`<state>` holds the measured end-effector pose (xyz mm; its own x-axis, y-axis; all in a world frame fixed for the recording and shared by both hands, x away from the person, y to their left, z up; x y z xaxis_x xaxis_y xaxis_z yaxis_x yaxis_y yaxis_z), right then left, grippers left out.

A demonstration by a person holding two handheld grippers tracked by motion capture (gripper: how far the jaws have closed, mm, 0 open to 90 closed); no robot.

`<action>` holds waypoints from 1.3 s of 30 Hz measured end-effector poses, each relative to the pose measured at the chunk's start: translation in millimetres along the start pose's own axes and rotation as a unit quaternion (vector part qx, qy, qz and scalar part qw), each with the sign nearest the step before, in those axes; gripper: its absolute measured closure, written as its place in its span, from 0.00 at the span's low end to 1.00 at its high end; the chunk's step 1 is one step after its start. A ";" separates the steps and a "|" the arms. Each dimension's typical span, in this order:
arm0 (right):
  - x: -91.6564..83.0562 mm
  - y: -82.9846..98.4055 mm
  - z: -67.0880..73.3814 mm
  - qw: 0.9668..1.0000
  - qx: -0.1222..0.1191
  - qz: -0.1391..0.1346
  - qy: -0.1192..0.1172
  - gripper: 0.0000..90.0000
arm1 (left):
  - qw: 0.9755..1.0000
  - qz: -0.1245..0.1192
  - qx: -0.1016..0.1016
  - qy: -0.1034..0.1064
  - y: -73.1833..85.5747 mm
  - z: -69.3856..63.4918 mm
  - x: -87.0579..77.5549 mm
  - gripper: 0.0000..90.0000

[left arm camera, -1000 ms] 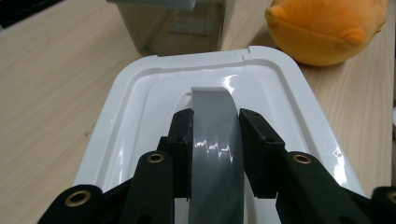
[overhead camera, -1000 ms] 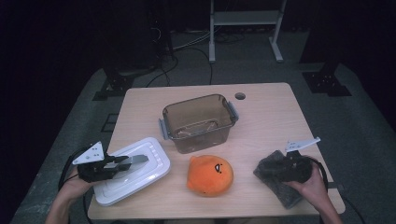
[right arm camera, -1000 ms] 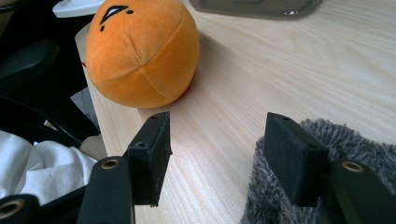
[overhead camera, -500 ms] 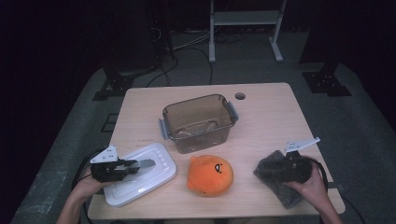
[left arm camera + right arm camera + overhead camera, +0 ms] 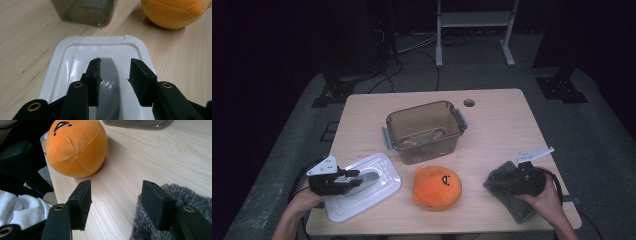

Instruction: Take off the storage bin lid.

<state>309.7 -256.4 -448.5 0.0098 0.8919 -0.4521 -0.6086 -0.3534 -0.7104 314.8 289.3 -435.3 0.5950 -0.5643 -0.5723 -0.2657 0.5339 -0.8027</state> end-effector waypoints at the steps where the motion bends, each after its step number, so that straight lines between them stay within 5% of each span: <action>1: 0.0 -0.1 0.1 1.000 0.000 0.000 0.000 0.45 | 1.000 -0.003 0.003 0.002 -4.1 -2.5 0.3 0.65; 8: -1.4 0.5 0.3 1.000 0.000 -0.001 0.000 0.45 | 0.998 -0.042 0.021 0.042 -41.4 -24.8 6.1 0.53; 13: -2.7 0.9 0.3 1.000 0.000 -0.002 0.001 0.44 | 0.995 -0.045 0.049 0.069 -69.6 -42.1 15.8 0.45; 22: -4.5 1.2 0.9 1.000 -0.002 -0.003 0.004 0.43 | 0.985 -0.076 0.093 0.121 -116.6 -85.5 44.7 0.38; 30: -6.3 1.3 1.0 1.000 -0.003 -0.003 0.004 0.43 | 0.977 -0.071 0.115 0.162 -135.7 -111.4 75.8 0.32; 39: -9.4 2.1 1.7 1.000 -0.002 -0.006 0.008 0.43 | 0.973 -0.071 0.124 0.179 -148.5 -121.8 91.3 0.29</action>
Point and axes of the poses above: each handheld gripper's, and its own axes: x roughly forward along the jaws, y roughly out of its underside, z roughly to its left, the point moved 3 cm from there along x, roughly forward along the jaws, and after that the axes turned 15 degrees about -y, right-handed, at the moved point
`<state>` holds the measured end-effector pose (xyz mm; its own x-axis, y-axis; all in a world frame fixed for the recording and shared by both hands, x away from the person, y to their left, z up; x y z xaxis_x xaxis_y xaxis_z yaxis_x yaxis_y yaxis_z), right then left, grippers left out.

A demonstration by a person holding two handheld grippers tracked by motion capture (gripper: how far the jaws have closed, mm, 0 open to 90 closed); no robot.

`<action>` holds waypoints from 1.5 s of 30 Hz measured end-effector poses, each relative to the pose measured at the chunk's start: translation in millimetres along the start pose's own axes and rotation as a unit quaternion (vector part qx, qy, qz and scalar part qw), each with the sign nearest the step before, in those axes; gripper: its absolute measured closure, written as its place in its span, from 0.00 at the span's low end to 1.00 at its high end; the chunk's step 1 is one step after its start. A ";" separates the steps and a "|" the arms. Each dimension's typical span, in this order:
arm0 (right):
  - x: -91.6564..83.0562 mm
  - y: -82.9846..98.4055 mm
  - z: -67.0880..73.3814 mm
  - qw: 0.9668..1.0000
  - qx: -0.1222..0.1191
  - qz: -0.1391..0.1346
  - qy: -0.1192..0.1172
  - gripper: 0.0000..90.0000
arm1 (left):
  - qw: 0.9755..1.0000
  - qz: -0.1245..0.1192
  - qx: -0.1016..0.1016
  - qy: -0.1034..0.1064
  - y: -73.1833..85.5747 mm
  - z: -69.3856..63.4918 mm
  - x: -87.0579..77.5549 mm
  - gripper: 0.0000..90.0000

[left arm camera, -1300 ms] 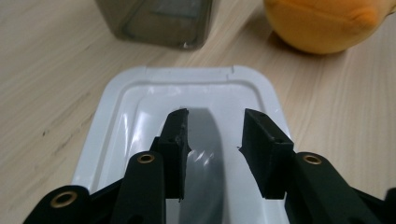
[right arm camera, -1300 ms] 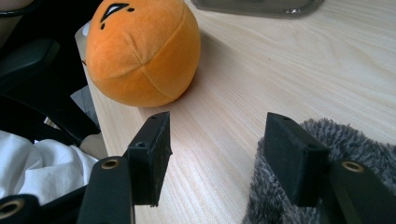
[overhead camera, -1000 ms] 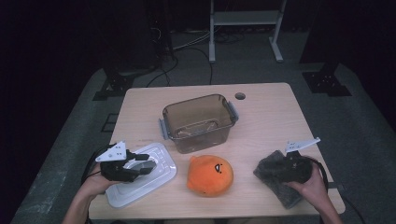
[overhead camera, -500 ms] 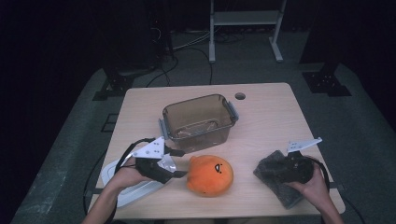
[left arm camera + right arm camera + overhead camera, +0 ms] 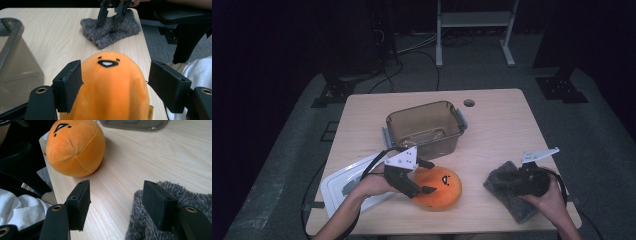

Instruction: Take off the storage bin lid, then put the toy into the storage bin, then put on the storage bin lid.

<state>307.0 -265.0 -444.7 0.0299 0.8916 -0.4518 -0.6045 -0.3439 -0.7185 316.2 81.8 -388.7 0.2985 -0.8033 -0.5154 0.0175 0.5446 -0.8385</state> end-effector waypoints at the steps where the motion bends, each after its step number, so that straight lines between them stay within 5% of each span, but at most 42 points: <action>1: -0.1 -0.1 0.3 1.000 0.000 0.000 0.000 0.43 | 1.000 0.000 -0.001 0.003 -1.4 -0.2 1.5 0.29; 30: -2.3 2.5 1.5 1.000 0.002 -0.002 0.001 0.43 | 0.999 0.025 0.008 0.028 3.7 -5.1 32.0 0.24; 45: -3.2 3.1 3.3 1.000 -0.002 -0.003 0.003 0.43 | 0.998 0.058 0.003 0.017 20.5 -6.9 50.9 0.38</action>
Point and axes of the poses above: each handheld gripper's, and its own axes: x roughly forward along the jaws, y roughly out of its underside, z roughly to its left, the point moved 3 cm from there along x, roughly forward along the jaws, and after that the axes turned 15 degrees about -y, right-handed, at the moved point
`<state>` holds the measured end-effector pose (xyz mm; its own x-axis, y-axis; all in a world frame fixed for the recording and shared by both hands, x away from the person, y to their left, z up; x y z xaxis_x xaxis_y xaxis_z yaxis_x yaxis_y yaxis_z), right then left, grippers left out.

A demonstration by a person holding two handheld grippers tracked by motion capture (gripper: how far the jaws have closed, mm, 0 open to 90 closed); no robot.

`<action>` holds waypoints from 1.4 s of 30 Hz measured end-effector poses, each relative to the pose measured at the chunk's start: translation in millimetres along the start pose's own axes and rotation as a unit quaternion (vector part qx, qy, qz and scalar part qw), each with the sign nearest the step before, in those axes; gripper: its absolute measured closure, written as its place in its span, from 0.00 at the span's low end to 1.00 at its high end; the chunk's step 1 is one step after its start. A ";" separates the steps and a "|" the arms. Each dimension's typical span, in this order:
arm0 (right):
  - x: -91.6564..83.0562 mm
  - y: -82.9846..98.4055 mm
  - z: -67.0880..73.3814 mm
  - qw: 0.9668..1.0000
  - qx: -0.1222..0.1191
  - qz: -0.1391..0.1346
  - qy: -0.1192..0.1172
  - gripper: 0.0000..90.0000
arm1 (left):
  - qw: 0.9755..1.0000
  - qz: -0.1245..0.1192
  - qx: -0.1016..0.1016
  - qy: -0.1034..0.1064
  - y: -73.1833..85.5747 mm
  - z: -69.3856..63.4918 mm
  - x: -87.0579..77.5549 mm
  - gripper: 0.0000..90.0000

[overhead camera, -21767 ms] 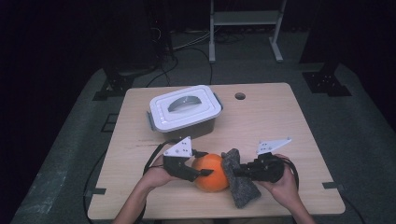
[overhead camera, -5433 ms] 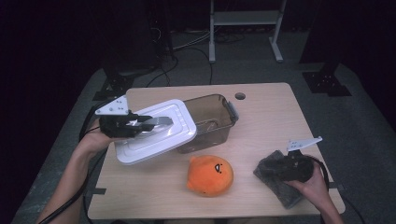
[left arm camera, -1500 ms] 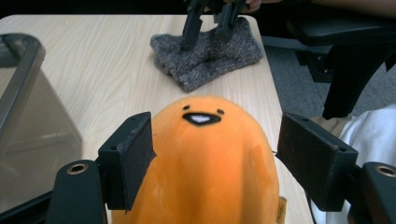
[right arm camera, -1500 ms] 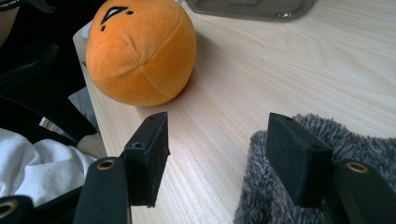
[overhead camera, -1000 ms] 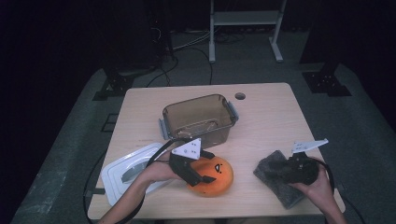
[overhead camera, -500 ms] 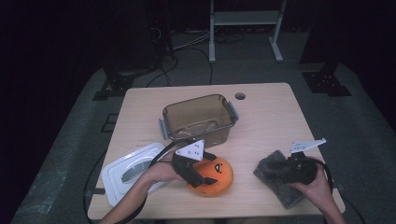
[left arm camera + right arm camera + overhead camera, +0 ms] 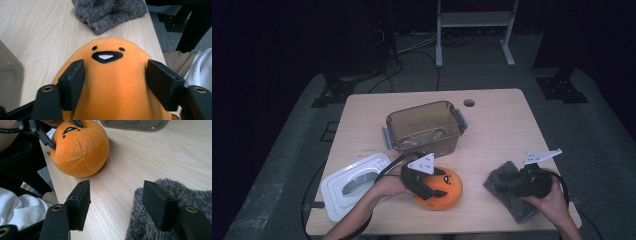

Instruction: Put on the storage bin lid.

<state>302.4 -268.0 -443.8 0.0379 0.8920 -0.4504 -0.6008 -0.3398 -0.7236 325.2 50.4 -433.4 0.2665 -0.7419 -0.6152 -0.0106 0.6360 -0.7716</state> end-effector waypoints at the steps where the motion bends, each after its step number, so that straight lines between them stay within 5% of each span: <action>1: 0.0 0.0 0.1 1.000 -0.001 0.000 0.000 0.43 | 1.000 0.003 0.004 0.001 0.9 0.1 0.5 0.41; 13: -2.4 1.7 0.5 1.000 0.000 -0.005 0.001 0.43 | 1.000 -0.004 0.012 -0.004 -1.4 1.8 -5.4 0.67; 26: -1.9 2.3 -1.7 1.000 0.001 -0.003 -0.001 0.43 | 0.999 -0.039 -0.021 -0.010 -10.3 13.7 -28.1 0.69; 42: -1.0 2.1 -7.5 1.000 0.010 -0.007 -0.005 0.43 | 0.996 -0.078 -0.020 -0.039 -46.3 38.8 -84.3 0.69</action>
Point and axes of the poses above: each handheld gripper's, and its own axes: x roughly forward along the jaws, y roughly out of its underside, z roughly to its left, the point moved 3 cm from there along x, roughly forward along the jaws, and after that the axes turned 15 degrees about -y, right-handed, at the moved point
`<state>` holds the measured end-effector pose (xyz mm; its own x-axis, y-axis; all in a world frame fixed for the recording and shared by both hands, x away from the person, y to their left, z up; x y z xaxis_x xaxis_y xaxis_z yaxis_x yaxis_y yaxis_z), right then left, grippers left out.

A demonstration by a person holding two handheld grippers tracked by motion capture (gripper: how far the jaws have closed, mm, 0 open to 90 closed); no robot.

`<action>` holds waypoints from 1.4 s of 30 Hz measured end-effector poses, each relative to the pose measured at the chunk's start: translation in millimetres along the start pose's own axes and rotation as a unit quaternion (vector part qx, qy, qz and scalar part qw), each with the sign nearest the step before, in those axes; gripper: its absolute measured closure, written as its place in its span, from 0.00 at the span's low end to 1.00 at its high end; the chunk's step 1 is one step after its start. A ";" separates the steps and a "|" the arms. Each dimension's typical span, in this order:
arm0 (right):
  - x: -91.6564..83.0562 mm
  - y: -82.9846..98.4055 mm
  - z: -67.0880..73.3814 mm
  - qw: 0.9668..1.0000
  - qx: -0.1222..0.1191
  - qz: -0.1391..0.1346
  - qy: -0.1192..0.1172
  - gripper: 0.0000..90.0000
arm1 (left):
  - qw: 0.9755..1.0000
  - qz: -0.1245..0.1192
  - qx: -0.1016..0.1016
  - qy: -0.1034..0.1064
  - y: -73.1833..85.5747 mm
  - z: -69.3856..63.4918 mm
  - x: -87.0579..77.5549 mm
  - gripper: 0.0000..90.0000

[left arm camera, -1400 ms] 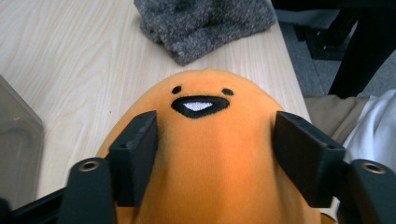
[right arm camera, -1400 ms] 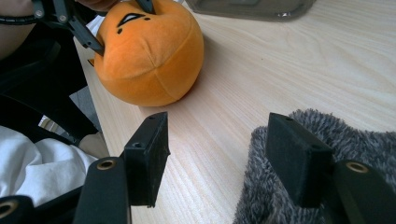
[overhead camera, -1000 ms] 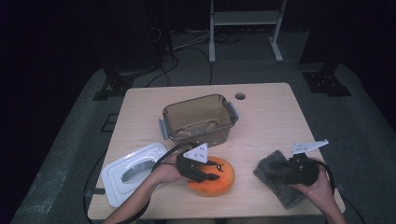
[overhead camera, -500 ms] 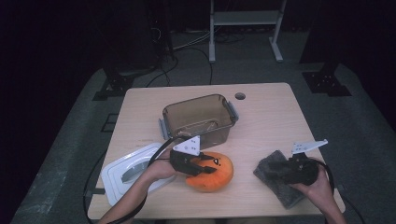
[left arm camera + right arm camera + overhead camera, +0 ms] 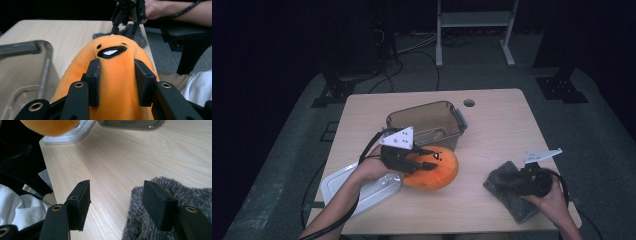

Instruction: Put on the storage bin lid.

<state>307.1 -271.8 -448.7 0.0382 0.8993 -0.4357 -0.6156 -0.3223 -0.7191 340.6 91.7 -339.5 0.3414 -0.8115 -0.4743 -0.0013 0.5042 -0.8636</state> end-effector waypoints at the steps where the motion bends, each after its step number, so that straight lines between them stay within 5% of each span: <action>1: 0.3 -0.1 -0.2 1.000 0.000 -0.001 -0.001 0.43 | 1.000 -0.002 -0.001 -0.004 -2.5 2.5 -2.7 0.69; 20: -1.5 -1.3 -1.0 1.000 -0.002 -0.007 -0.003 0.43 | 0.999 -0.017 -0.008 -0.039 -49.5 50.3 -36.7 0.69; 42: -2.4 -0.8 -2.5 1.000 -0.003 -0.008 -0.006 0.43 | 0.997 0.005 -0.027 -0.069 -51.5 112.8 -24.6 0.69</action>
<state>309.4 -274.4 -448.5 0.0378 0.9076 -0.4182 -0.6097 -0.3107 -0.7292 438.4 119.0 -264.1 0.4667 -0.7565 -0.4581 -0.0543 0.4925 -0.8686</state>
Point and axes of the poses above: each handheld gripper's, and its own axes: x roughly forward along the jaws, y roughly out of its underside, z roughly to its left, the point moved 3 cm from there along x, roughly forward along the jaws, and after that the axes turned 15 degrees about -y, right-handed, at the moved point
